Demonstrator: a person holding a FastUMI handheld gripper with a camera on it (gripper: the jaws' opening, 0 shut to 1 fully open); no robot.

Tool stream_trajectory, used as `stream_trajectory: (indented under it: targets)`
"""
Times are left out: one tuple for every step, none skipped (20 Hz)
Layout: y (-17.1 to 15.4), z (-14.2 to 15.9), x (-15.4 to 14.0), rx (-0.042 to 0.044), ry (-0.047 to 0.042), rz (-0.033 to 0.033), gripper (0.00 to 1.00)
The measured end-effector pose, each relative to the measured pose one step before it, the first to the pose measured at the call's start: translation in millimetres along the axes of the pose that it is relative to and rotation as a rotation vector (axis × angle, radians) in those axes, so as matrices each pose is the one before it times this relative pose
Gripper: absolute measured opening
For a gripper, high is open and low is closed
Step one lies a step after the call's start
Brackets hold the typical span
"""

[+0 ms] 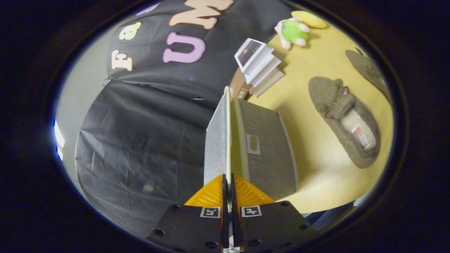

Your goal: Open the storage box then place both shoes into the box .Put the left shoe in first, then the right shoe, with the right side of both shoes facing outward in a uniform manner.

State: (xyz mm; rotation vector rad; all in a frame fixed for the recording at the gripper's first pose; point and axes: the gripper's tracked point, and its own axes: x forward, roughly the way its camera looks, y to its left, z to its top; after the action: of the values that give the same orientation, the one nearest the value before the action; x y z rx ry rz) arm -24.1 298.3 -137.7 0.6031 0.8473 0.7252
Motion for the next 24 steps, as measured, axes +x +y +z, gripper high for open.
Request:
stream_trajectory:
  targets:
    - [9.65,1.64,-3.87,-0.02591,-0.01007,0.01172,0.08]
    - [12.06,3.23,-1.96,-0.02566,-0.00849,0.0124,0.08]
    - [12.14,3.7,-1.69,-0.02072,-0.00813,0.01232,0.08]
    - [11.68,2.0,-0.48,-0.02064,-0.00437,0.01625,0.08]
    - [12.57,1.06,-0.12,-0.01851,-0.00489,0.0129,0.08]
    - [11.21,1.7,1.61,-0.02357,0.00046,0.0089,0.08]
    - [10.5,-0.31,0.39,-0.03106,0.00096,0.00393,0.09]
    - [9.93,1.69,2.36,-0.03586,0.00271,0.00327,0.09]
    - [10.05,-1.12,4.15,-0.0312,0.00438,0.0047,0.1]
    - [10.56,1.24,4.57,-0.0277,0.00327,0.00681,0.1]
    - [12.47,-0.49,4.77,-0.02495,0.00519,0.01254,0.11]
    - [10.23,-0.65,6.51,-0.02504,0.00301,0.01023,0.12]
    - [8.71,-0.03,4.57,-0.02317,0.00379,0.00749,0.14]
    - [8.25,-1.12,8.62,-0.017,0.00818,0.00747,0.14]
    - [7.97,-3.03,5.79,-0.00846,0.01103,0.01087,0.14]
    - [9.22,-2.26,7.26,-0.00673,0.00774,0.01456,0.14]
    - [7.75,-1.27,7.75,-0.00631,0.00713,0.01119,0.14]
    - [9.14,-2.11,7.22,-0.00997,0.00645,0.01128,0.14]
    - [7.38,-1.39,8.2,-0.00931,0.0081,0.0078,0.14]
    - [7.46,-2.1,6.07,-0.00599,0.00701,0.00958,0.14]
    - [7.01,-2.23,7.78,-0.00049,0.00885,0.00927,0.14]
    - [5.79,-2.87,7.52,0.00069,0.01058,0.0087,0.14]
    - [4.29,-1.68,8.97,0.00298,0.01087,0.00476,0.14]
    - [4.83,-2.06,7.13,0.00155,0.00539,0.00937,0.14]
